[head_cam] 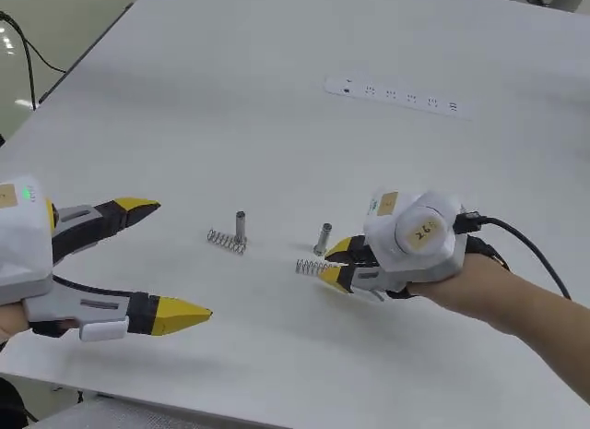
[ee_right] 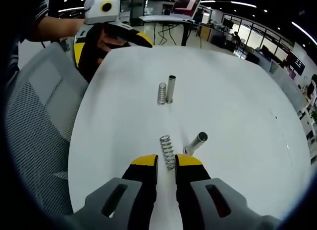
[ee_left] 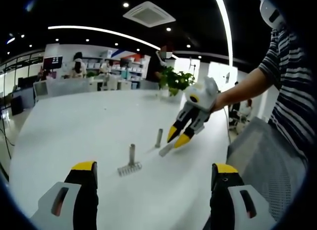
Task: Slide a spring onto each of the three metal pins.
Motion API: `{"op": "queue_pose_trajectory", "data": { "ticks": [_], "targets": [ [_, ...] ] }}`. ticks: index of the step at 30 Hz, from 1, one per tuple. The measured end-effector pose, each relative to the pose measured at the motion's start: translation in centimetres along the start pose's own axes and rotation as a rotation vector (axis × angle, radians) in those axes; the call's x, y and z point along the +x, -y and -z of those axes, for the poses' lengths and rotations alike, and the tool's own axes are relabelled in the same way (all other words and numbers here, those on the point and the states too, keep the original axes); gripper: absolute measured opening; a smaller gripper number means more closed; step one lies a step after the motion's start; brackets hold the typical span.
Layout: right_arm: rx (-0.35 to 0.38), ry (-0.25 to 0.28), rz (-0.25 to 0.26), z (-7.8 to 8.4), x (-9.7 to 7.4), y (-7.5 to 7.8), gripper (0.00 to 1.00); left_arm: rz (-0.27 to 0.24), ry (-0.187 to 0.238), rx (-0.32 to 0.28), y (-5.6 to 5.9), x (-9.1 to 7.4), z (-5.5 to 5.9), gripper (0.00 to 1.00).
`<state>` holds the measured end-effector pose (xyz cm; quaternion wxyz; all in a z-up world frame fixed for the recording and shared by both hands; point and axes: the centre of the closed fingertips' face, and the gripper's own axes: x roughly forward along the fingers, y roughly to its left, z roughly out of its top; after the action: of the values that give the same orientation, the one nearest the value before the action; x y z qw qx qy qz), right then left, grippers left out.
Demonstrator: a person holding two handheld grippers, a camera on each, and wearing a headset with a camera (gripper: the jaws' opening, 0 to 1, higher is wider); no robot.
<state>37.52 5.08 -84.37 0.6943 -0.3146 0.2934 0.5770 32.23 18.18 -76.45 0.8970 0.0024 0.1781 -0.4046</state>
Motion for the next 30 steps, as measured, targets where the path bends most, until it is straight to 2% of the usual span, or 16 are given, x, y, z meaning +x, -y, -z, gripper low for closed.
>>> {"op": "queue_pose_trajectory", "data": {
  "ticks": [10,16,20,22,27,30],
  "targets": [
    [-0.036,-0.035,-0.012,0.4,0.9,0.3,0.10,0.000,-0.009,-0.014,0.2,0.0,0.6,0.92],
    [-0.029,-0.055,-0.021,0.9,1.2,0.5,0.09,-0.006,0.009,-0.014,0.1,-0.1,-0.1,0.92],
    [-0.042,-0.072,-0.021,1.4,1.3,0.4,0.08,-0.006,0.004,-0.014,0.1,-0.1,0.1,0.92],
    [-0.056,-0.058,-0.028,1.3,1.3,0.3,0.08,-0.003,-0.001,-0.016,0.3,0.0,0.3,0.92],
    [-0.077,-0.064,-0.029,1.3,1.2,0.2,0.08,0.010,-0.015,-0.017,0.8,0.2,0.7,0.91],
    [-0.075,-0.049,-0.030,1.0,0.5,0.0,0.08,0.017,-0.018,-0.016,1.1,0.3,0.7,0.91]
  ]
}}
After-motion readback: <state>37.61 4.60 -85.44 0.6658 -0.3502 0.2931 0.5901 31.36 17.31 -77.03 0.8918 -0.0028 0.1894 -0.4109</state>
